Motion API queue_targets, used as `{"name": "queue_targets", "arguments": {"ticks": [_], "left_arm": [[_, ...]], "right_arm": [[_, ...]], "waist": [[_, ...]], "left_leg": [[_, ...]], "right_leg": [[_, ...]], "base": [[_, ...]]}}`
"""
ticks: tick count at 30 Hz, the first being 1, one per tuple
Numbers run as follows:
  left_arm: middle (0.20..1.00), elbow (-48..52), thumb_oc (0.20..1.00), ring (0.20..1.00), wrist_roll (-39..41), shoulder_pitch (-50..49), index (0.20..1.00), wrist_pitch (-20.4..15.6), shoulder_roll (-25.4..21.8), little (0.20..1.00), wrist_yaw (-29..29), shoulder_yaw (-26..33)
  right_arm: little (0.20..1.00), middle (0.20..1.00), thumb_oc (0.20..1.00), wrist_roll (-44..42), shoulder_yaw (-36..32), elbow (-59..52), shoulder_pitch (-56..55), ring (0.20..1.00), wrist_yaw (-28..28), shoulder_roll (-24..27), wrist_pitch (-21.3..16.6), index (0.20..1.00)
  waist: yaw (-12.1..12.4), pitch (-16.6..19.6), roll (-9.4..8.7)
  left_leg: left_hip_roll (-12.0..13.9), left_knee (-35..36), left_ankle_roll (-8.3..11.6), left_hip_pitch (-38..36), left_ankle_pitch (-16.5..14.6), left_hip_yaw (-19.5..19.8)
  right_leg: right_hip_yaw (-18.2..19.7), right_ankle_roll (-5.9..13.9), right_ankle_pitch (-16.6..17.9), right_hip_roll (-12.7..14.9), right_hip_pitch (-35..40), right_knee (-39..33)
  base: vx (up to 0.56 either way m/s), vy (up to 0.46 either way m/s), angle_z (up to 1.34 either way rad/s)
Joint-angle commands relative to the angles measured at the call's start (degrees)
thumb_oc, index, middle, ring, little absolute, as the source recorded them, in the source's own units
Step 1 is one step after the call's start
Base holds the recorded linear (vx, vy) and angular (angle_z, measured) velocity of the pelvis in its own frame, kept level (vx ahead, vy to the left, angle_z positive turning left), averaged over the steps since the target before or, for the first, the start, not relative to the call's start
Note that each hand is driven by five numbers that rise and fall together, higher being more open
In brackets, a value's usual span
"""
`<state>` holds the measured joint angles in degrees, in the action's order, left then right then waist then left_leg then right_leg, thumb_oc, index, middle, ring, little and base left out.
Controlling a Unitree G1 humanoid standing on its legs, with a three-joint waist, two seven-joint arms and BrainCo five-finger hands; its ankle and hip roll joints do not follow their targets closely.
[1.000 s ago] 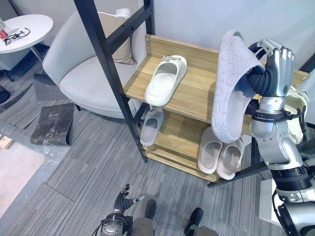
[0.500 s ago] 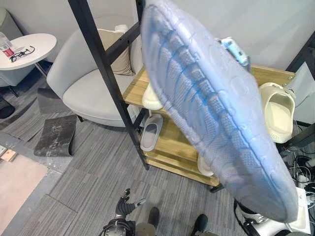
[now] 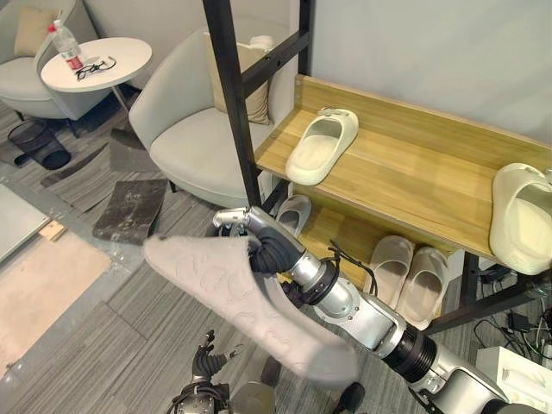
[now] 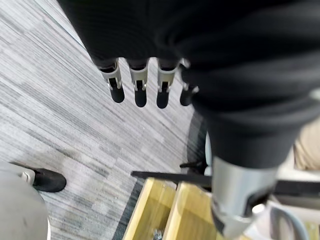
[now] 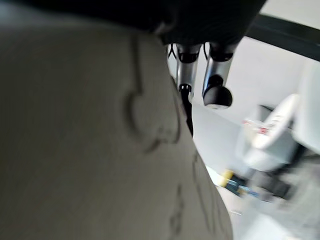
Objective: Arrange the slippers neatly on the shoe rack.
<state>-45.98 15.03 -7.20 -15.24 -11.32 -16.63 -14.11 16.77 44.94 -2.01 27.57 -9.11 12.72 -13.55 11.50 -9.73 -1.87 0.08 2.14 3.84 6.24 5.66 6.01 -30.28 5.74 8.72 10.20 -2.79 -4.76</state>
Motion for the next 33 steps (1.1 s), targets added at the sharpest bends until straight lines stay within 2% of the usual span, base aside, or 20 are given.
{"name": "queue_targets", "arguments": {"ticks": [1, 2, 3, 4, 5, 7, 8, 9, 11, 13, 14, 18, 22, 25, 27, 33], "left_arm": [[1.000, -6.2, 1.000, 1.000, 2.0, 6.1, 1.000, -2.9, 0.8, 1.000, -0.1, -6.0], [1.000, -6.3, 1.000, 1.000, 2.0, 6.3, 1.000, -2.9, 0.9, 1.000, -0.1, -5.9], [1.000, -5.5, 1.000, 1.000, 0.9, 4.8, 1.000, -4.0, 0.2, 1.000, 0.5, -7.0], [1.000, -6.0, 1.000, 1.000, -0.5, 5.4, 1.000, -3.8, 0.0, 1.000, -0.5, -8.7], [1.000, -6.0, 1.000, 1.000, -0.4, 5.6, 1.000, -3.7, 0.0, 1.000, -0.5, -8.7], [1.000, 1.4, 1.000, 1.000, 2.3, 6.4, 1.000, -5.7, -1.8, 1.000, -0.9, -10.9], [1.000, 1.5, 1.000, 1.000, 2.3, 6.4, 1.000, -5.6, -1.9, 1.000, -0.9, -10.9], [1.000, 4.9, 1.000, 1.000, 3.7, 6.0, 1.000, -6.5, -3.4, 1.000, -0.6, -11.9], [1.000, 5.8, 1.000, 1.000, 4.0, 6.0, 1.000, -6.6, -3.8, 1.000, -0.3, -12.3], [1.000, 7.9, 1.000, 1.000, 5.5, 5.5, 1.000, -7.1, -4.9, 1.000, -0.1, -12.7], [1.000, 8.0, 1.000, 1.000, 5.5, 5.5, 1.000, -7.1, -4.9, 1.000, 0.0, -12.7], [1.000, 9.7, 1.000, 1.000, 6.9, 6.0, 1.000, -7.6, -6.1, 1.000, 0.2, -13.1], [1.000, 11.1, 1.000, 1.000, 7.9, 6.8, 1.000, -7.8, -6.8, 1.000, 0.4, -13.9], [1.000, 11.7, 1.000, 1.000, 8.6, 7.1, 1.000, -7.9, -6.8, 1.000, 0.3, -14.0], [1.000, 12.3, 1.000, 1.000, 9.9, 7.2, 1.000, -7.8, -6.7, 1.000, 0.4, -14.0], [1.000, 13.9, 1.000, 1.000, 11.5, 6.9, 1.000, -7.9, -7.2, 1.000, 0.7, -14.3]], "right_arm": [[0.200, 0.200, 0.200, 12.2, 0.8, 2.2, 8.6, 0.200, -7.5, 1.0, -1.0, 0.200], [0.200, 0.200, 0.200, 12.4, 0.9, 2.6, 8.9, 0.200, -7.9, 0.9, -1.2, 0.200], [0.200, 0.200, 0.200, 14.8, -0.1, 6.8, 10.2, 0.200, -11.5, 2.3, -0.7, 0.200], [0.200, 0.200, 0.200, 21.1, -2.3, 10.1, 13.5, 0.200, -15.3, 5.6, 0.6, 0.200], [0.200, 0.200, 0.200, 21.2, -2.3, 10.2, 13.6, 0.200, -15.4, 5.6, 0.6, 0.200], [0.200, 0.200, 0.200, 24.8, -7.1, 11.9, 15.7, 0.200, -22.3, 10.1, 4.9, 0.200], [0.200, 0.200, 0.200, 24.8, -7.1, 11.9, 15.7, 0.200, -22.4, 10.1, 4.9, 0.200], [0.200, 0.200, 0.200, 27.7, -9.6, 14.6, 18.6, 0.200, -25.7, 14.1, 7.6, 0.200], [0.200, 0.200, 0.200, 27.7, -10.6, 15.7, 19.4, 0.200, -26.7, 14.6, 8.0, 0.200], [0.200, 0.200, 0.200, 28.3, -12.7, 20.5, 23.8, 0.200, -30.5, 19.5, 10.7, 0.200], [0.200, 0.200, 0.200, 28.2, -12.7, 20.6, 23.9, 0.200, -30.6, 19.5, 10.7, 0.200], [0.200, 0.200, 0.200, 28.8, -12.1, 28.4, 29.9, 0.200, -34.2, 25.3, 14.2, 0.200], [0.200, 0.200, 0.200, 29.5, -10.0, 36.3, 33.6, 0.200, -35.3, 27.4, 17.5, 0.200], [0.200, 0.200, 0.200, 29.1, -8.6, 40.2, 35.8, 0.200, -35.8, 27.5, 18.0, 0.200], [0.200, 0.200, 0.200, 28.6, -5.6, 46.8, 38.3, 0.200, -35.6, 27.2, 19.2, 0.200], [0.200, 0.200, 0.200, 27.5, -2.2, 55.5, 40.8, 0.200, -35.5, 26.9, 19.9, 0.200]], "waist": [[2.3, -8.5, -0.08], [2.3, -8.6, -0.05], [3.6, -10.2, 0.63], [3.8, -13.2, 1.47], [3.8, -13.1, 1.49], [3.1, -15.9, 3.01], [3.2, -15.5, 2.89], [2.9, -16.1, 3.95], [3.1, -15.9, 4.18], [3.0, -16.3, 4.64], [3.0, -16.2, 4.60], [3.0, -16.9, 4.76], [2.9, -17.0, 4.97], [2.6, -16.9, 4.99], [2.4, -17.0, 5.00], [2.6, -17.3, 5.56]], "left_leg": [[-1.0, -4.7, 0.05, 2.1, -4.5, 2.1], [-1.0, -4.9, 0.05, 2.2, -4.7, 2.0], [-1.5, -6.4, 0.10, 4.0, -4.7, 2.8], [-1.9, -8.6, -0.05, 6.9, -4.6, 3.3], [-1.9, -8.9, -0.07, 7.3, -4.7, 3.3], [-2.6, -12.5, -0.77, 12.6, -5.0, 3.1], [-2.7, -12.8, -0.80, 13.2, -5.1, 3.0], [-3.1, -15.2, -0.88, 16.2, -6.9, 3.3], [-3.3, -16.5, -0.91, 18.0, -7.3, 3.0], [-4.0, -20.2, -1.35, 23.0, -8.1, 2.6], [-4.1, -20.5, -1.38, 23.4, -8.2, 2.6], [-4.9, -25.5, -1.76, 30.3, -9.4, 2.1], [-5.7, -29.9, -2.09, 35.3, -10.7, 2.0], [-6.0, -32.3, -2.38, 38.1, -11.5, 1.7], [-6.5, -36.4, -2.80, 41.9, -12.8, 1.6], [-7.2, -39.3, -2.96, 46.3, -13.4, 1.3]], "right_leg": [[-1.0, 2.16, -7.8, -0.2, 3.5, 3.0], [-1.0, 2.15, -7.8, -0.2, 3.4, 3.1], [-1.6, 2.09, -8.0, 0.3, 2.5, 3.9], [-1.7, 2.12, -8.1, 1.2, -0.8, 6.7], [-1.6, 2.12, -8.2, 1.3, -1.2, 7.1], [-1.0, 1.78, -8.6, 3.5, -8.1, 13.0], [-0.8, 1.77, -8.8, 3.7, -8.8, 13.5], [0.6, 2.20, -11.0, 4.9, -12.7, 17.7], [1.0, 2.16, -11.6, 5.5, -14.6, 19.4], [1.8, 2.02, -12.7, 7.3, -19.8, 24.1], [1.9, 2.02, -12.8, 7.4, -20.3, 24.4], [3.3, 1.93, -13.9, 9.5, -27.4, 30.0], [4.7, 1.62, -15.4, 10.8, -32.5, 34.8], [5.8, 1.35, -16.4, 11.4, -35.7, 37.9], [7.1, 0.87, -17.8, 12.3, -39.8, 42.1], [8.0, 0.67, -19.0, 13.4, -44.6, 45.8]], "base": [[-0.07, -0.010, 0.08], [-0.15, -0.014, 0.03], [-0.22, 0.015, 0.04], [-0.22, 0.017, 0.15], [-0.23, 0.056, 0.32], [-0.18, 0.107, 0.30], [-0.10, 0.101, 0.08], [-0.02, 0.056, 0.03], [-0.04, 0.068, 0.11], [-0.07, 0.081, 0.13], [-0.05, 0.050, 0.11], [-0.07, 0.057, 0.07], [-0.04, 0.054, 0.11], [-0.01, 0.054, 0.04], [0.00, 0.067, 0.01], [0.01, 0.023, 0.00]]}}
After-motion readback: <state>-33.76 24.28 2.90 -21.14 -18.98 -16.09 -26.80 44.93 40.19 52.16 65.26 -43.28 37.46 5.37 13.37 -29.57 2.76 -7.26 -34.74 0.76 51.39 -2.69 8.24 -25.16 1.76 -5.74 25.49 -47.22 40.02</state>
